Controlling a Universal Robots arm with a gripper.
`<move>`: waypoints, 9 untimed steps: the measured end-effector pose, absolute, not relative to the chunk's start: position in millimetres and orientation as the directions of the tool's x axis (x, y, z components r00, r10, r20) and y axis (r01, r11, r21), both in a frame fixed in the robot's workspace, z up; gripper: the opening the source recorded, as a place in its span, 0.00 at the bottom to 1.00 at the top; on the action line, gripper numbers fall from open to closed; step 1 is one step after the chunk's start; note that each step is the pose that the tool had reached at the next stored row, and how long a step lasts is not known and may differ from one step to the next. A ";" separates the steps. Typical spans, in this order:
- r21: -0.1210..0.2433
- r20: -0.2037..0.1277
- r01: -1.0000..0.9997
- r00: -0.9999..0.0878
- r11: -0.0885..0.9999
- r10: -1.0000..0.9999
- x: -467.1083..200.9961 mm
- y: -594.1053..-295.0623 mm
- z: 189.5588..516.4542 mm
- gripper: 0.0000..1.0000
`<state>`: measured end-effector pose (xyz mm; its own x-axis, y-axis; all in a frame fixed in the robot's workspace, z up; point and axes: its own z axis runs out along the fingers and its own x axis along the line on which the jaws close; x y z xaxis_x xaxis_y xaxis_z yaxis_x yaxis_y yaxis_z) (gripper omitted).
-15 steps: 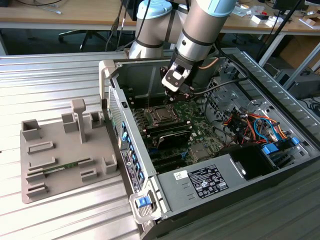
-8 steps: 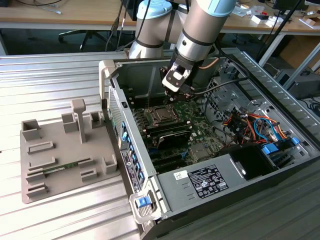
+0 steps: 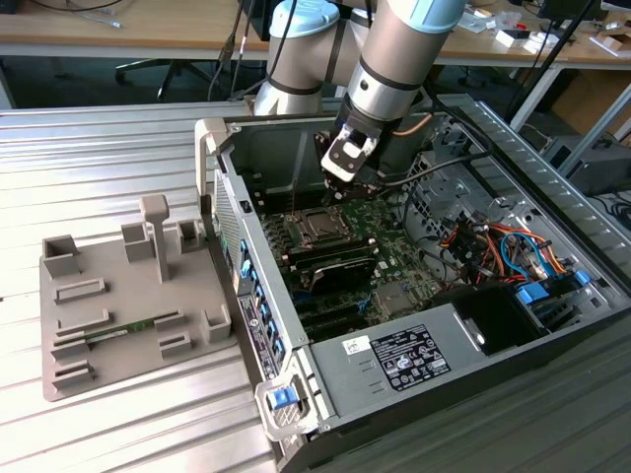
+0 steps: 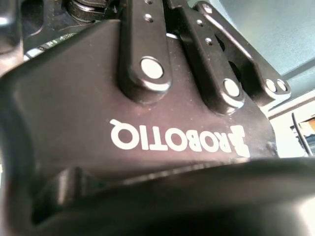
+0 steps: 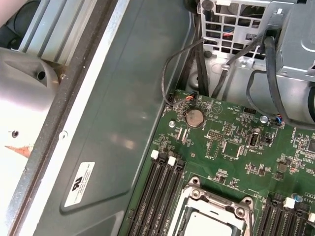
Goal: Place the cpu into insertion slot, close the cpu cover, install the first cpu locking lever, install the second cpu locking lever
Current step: 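Install the first cpu locking lever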
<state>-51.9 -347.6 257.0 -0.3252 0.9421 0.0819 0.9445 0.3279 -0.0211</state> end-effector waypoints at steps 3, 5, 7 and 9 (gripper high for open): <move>-0.021 0.082 0.941 -0.336 0.338 0.938 -51.9 -347.6 257.1 0.11; -0.021 0.082 0.939 -0.341 0.343 0.937 -51.9 -347.6 257.1 0.11; -0.021 0.082 0.937 -0.345 0.348 0.935 -51.9 -347.6 257.1 0.11; -0.021 0.082 0.935 -0.350 0.353 0.933 -51.9 -347.6 257.1 0.11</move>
